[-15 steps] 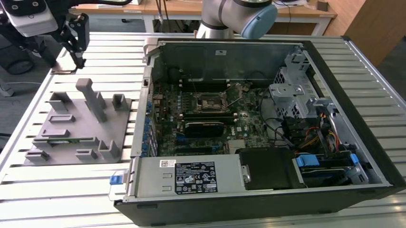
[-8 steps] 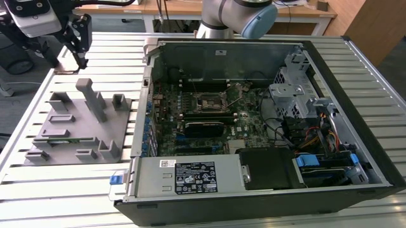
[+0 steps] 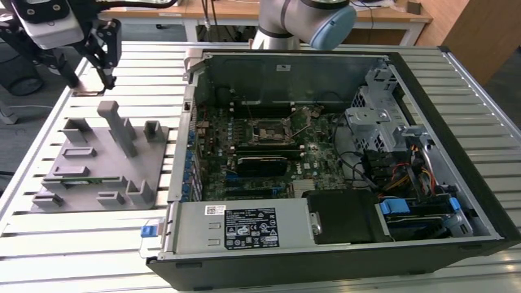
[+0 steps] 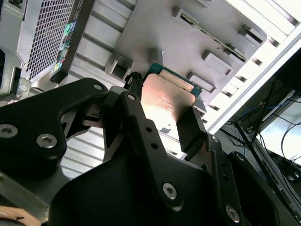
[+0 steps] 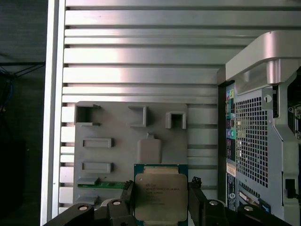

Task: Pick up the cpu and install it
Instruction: 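Pick up the cpu and move it towards the insertion slot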

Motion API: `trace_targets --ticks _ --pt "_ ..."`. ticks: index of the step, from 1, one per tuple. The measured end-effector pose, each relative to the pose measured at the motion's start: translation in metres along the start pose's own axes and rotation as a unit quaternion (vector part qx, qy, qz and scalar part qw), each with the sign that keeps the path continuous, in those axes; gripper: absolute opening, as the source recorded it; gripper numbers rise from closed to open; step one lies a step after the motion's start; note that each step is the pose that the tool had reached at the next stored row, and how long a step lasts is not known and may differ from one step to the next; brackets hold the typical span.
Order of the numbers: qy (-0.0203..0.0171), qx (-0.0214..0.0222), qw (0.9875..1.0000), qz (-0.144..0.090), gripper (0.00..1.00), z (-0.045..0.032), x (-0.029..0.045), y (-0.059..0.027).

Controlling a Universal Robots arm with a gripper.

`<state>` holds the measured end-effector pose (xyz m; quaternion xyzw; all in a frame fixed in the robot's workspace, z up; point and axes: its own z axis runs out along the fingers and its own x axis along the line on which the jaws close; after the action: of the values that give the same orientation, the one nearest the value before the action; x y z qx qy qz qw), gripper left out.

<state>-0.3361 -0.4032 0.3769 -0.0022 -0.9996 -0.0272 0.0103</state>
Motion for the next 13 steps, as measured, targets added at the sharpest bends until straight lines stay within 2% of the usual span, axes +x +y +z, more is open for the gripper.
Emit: trace_targets --ticks 13 --pt "0.0000 0.0000 1.0000 0.000 0.54 0.0018 -0.0089 -0.0001"
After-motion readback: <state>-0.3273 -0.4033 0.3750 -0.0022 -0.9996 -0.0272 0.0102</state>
